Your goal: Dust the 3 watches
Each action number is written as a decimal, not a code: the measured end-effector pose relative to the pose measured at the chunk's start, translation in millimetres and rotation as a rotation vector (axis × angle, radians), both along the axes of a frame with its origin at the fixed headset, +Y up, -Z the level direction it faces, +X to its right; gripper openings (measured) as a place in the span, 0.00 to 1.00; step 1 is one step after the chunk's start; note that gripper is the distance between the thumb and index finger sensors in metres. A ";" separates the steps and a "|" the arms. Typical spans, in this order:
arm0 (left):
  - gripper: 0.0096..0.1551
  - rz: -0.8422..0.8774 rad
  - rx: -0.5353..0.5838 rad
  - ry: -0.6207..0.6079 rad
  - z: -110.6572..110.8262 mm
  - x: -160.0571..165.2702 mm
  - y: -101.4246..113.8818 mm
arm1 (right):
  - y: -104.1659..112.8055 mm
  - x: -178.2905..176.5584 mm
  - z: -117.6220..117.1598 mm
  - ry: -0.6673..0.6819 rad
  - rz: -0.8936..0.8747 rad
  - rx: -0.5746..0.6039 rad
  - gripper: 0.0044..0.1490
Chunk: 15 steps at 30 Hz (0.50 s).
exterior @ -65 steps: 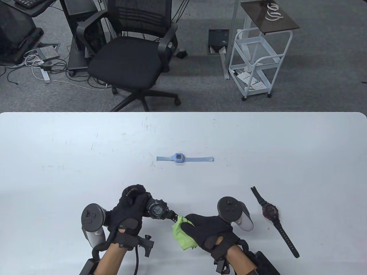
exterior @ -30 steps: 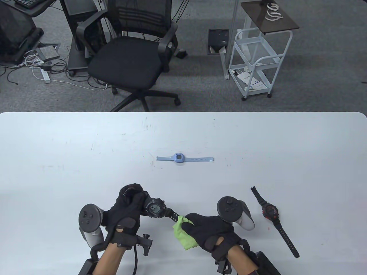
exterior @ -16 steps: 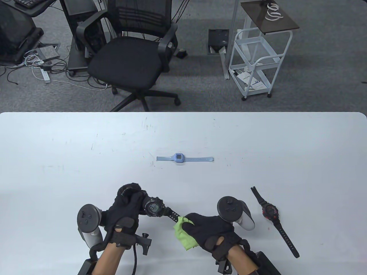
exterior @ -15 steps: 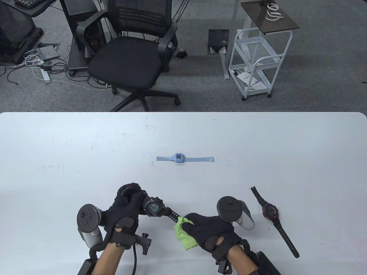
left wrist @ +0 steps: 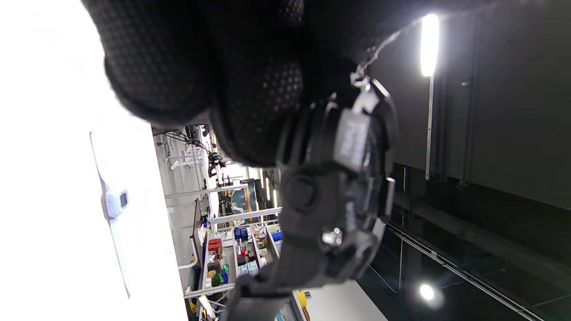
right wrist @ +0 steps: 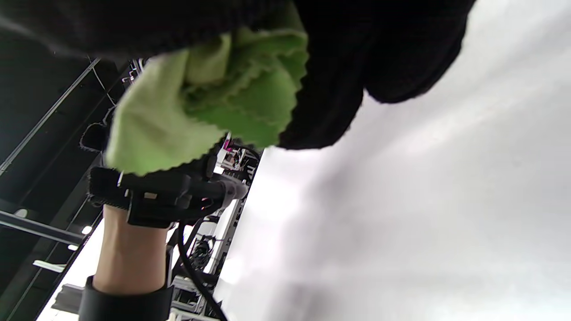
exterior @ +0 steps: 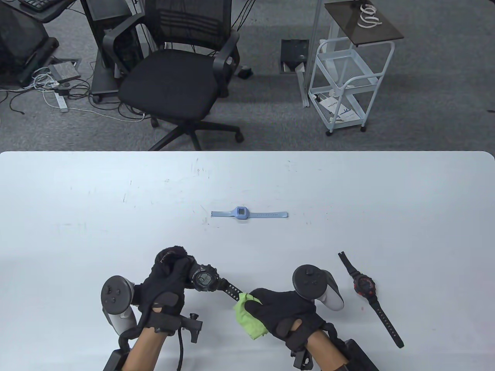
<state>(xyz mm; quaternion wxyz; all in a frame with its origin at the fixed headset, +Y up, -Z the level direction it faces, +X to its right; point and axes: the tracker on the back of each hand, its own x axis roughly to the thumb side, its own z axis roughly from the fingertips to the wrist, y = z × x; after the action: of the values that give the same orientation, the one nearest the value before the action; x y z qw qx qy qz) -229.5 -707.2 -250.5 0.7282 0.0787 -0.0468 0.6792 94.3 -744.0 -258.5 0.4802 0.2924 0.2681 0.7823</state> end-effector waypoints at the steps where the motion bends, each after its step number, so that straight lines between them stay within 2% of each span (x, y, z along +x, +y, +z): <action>1: 0.24 0.000 0.000 -0.001 0.0 0.1 -0.1 | 0.5 0.5 -0.2 0.003 -0.007 -0.008 0.31; 5: 0.24 0.005 0.002 0.008 0.5 -1.1 0.4 | -1.1 -0.8 0.6 0.037 -0.006 -0.022 0.31; 15: 0.24 0.010 0.003 0.018 0.6 -3.5 0.8 | -0.7 1.0 0.8 -0.009 0.020 0.005 0.32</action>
<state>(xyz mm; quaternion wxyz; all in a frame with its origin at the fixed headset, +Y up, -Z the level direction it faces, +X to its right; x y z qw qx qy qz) -233.0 -706.4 -249.9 0.7251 0.0862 -0.0410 0.6820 95.2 -744.7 -257.6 0.4726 0.2874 0.2667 0.7893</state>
